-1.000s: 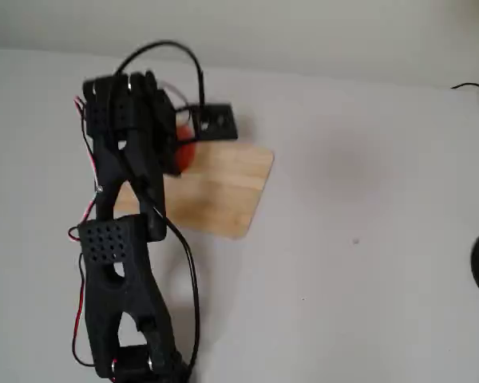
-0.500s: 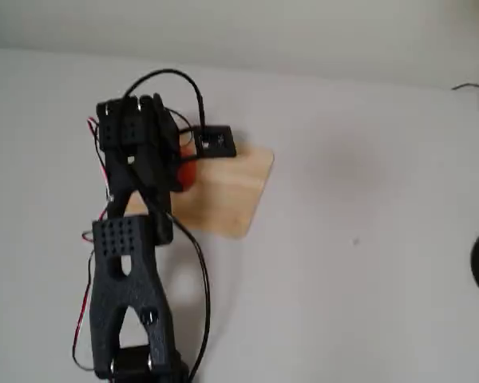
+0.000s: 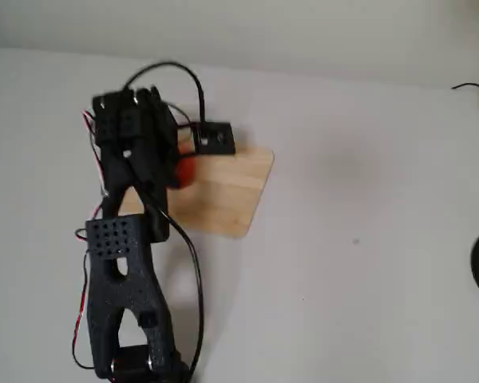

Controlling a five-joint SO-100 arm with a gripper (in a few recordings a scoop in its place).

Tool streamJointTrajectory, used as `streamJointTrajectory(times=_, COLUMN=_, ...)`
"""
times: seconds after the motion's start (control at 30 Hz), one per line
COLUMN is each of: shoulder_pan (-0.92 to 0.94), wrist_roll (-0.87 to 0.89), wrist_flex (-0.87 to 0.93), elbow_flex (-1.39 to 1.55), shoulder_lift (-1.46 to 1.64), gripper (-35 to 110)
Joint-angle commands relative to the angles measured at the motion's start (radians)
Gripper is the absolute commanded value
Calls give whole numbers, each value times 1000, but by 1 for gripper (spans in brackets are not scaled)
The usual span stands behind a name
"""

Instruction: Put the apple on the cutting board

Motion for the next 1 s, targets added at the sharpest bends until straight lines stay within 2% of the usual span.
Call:
streamJointTrajectory(times=0.0, shoulder_pan=41, wrist_roll=9, wrist_flex=52, elbow_flex=69, shoulder_lift=281, gripper=75)
streamJointTrajectory(times=0.17, shoulder_pan=92, wrist_roll=12, wrist_flex=37, elbow_flex=304, shoulder_lift=591, gripper=75)
streamJointTrajectory(times=0.3, shoulder_pan=129, wrist_roll=-14, wrist_flex=-207, elbow_flex=879, shoulder_lift=1062, gripper=74)
streamJointTrajectory(times=0.47, shoulder_pan=210, wrist_roll=-11, wrist_flex=-400, elbow_flex=1465, shoulder_lift=1508, gripper=73)
streamJointTrajectory(times=0.6, shoulder_pan=284, wrist_roll=-35, wrist_flex=-463, elbow_flex=1776, shoulder_lift=1764, gripper=57)
streamJointTrajectory(times=0.8, shoulder_pan=397, wrist_roll=-37, wrist_flex=-462, elbow_flex=2092, shoulder_lift=2137, gripper=13)
streamJointTrajectory(times=0.97, shoulder_pan=451, wrist_roll=-35, wrist_flex=-439, elbow_flex=2204, shoulder_lift=2197, gripper=0)
